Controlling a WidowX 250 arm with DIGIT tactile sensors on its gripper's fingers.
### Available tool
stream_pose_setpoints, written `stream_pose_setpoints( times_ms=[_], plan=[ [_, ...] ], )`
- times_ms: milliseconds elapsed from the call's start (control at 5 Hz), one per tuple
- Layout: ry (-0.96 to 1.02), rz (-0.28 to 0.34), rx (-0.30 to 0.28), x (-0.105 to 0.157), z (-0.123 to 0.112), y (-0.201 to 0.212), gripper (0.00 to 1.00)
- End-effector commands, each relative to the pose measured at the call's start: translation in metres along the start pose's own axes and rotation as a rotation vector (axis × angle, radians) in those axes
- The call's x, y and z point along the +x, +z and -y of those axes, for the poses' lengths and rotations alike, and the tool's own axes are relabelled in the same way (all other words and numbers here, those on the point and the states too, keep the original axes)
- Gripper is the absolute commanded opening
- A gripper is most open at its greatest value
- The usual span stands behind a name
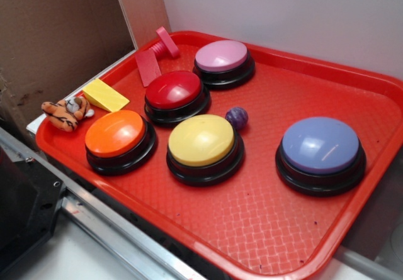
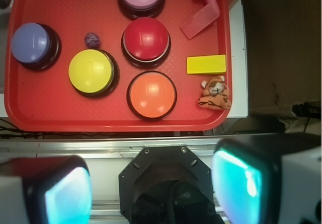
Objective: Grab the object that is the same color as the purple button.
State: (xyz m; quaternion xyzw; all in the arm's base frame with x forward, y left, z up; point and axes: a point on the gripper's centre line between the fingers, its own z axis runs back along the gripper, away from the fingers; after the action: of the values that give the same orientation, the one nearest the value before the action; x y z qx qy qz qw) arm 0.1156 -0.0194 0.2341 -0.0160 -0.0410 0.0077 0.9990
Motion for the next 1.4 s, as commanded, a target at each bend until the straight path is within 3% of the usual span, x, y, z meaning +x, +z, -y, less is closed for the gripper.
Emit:
stream_pose_setpoints(
  times_ms=[0,400,600,1200],
  plan=[
    [0.0,0.0,0.0,0.0,0.0,0.0,1.0],
    [0.034,0.074,0.012,0.039,0.023,-0.046,1.0],
    [0.048,0.103,-0.028,0.066,0.034,-0.071,1.0],
    [0.129,0.078,-0.054,0.146,0.056,-0.152,1.0]
  ],
)
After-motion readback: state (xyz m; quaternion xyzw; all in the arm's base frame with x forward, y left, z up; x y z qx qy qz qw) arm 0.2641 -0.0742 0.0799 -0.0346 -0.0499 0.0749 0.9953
